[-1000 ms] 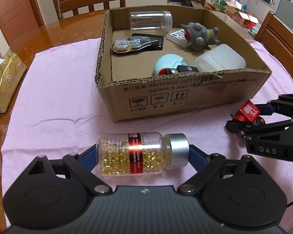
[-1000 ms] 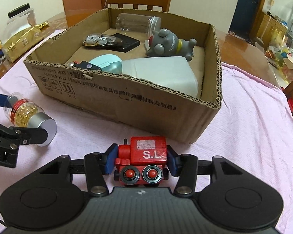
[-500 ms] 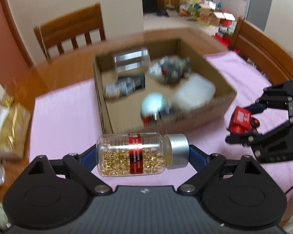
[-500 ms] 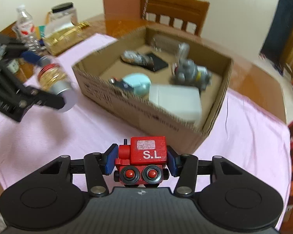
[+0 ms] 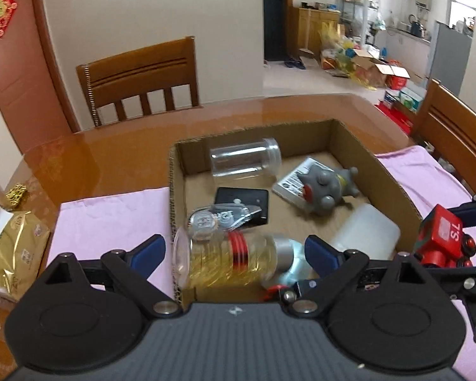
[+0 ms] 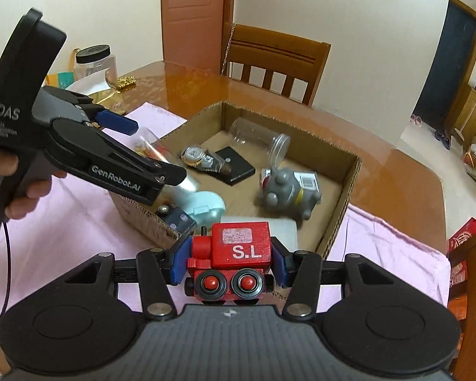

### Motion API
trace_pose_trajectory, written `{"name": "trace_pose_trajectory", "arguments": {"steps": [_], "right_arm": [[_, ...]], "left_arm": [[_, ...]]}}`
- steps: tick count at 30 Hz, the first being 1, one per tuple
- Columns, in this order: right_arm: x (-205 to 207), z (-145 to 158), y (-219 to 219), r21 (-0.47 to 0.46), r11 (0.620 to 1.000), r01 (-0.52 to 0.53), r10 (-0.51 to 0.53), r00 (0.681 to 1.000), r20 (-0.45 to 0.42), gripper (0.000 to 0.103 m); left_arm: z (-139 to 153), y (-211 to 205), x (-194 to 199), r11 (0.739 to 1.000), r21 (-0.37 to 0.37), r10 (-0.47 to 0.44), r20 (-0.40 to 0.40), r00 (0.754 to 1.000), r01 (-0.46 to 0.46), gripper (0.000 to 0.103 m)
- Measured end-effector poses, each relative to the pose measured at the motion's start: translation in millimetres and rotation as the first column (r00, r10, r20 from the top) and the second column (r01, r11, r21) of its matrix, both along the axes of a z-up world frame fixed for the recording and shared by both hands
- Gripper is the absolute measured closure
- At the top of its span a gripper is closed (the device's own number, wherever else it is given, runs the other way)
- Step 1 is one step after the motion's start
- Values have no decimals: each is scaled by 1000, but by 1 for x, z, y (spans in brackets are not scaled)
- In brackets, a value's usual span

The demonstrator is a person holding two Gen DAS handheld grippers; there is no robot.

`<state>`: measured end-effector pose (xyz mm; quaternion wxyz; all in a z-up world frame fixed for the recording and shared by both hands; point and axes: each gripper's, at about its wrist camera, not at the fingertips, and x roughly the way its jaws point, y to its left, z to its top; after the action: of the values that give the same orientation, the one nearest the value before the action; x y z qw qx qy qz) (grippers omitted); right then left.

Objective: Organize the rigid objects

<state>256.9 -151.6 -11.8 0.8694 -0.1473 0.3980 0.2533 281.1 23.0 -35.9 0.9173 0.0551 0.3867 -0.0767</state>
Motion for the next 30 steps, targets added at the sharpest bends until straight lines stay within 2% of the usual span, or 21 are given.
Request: {"name": "trace_pose_trajectory", "arguments": {"steps": [3,10,17,19,20,21,26,30], "right_arm": [[7,0,5,2,1000,-2,2,1000,0,47],[35,-2,22,2,1000,-20,20,1000,-2,47],[77,-12,43,20,1000,6,-5,999,-32,45],[83,-13,46,35,999,23,-21,999,-43,31],[84,-11,46,39,998,39,-37,999,-38,15],[83,-9,46,42,998,51,-50,998,-29,3],[69,4,44,20,997,74,-74,997,-33,0],[53,15,37,-29,988,151,-152,986,-69,0]], "left_arm": [[5,9,-7,1000,-20,19,11,1000,-19,4],[19,34,-38,995,-12,98,60,993,-97,1],[24,46,-54,986,-47,160,49,986,-158,1],[26,46,-56,986,-41,165,51,985,-163,1],[27,46,-57,985,-39,169,54,984,-167,1],[28,46,-56,985,-39,169,52,984,-167,1],[37,39,-55,985,-30,171,27,985,-171,1],[47,31,-53,980,-22,196,-2,981,-196,1]]}}
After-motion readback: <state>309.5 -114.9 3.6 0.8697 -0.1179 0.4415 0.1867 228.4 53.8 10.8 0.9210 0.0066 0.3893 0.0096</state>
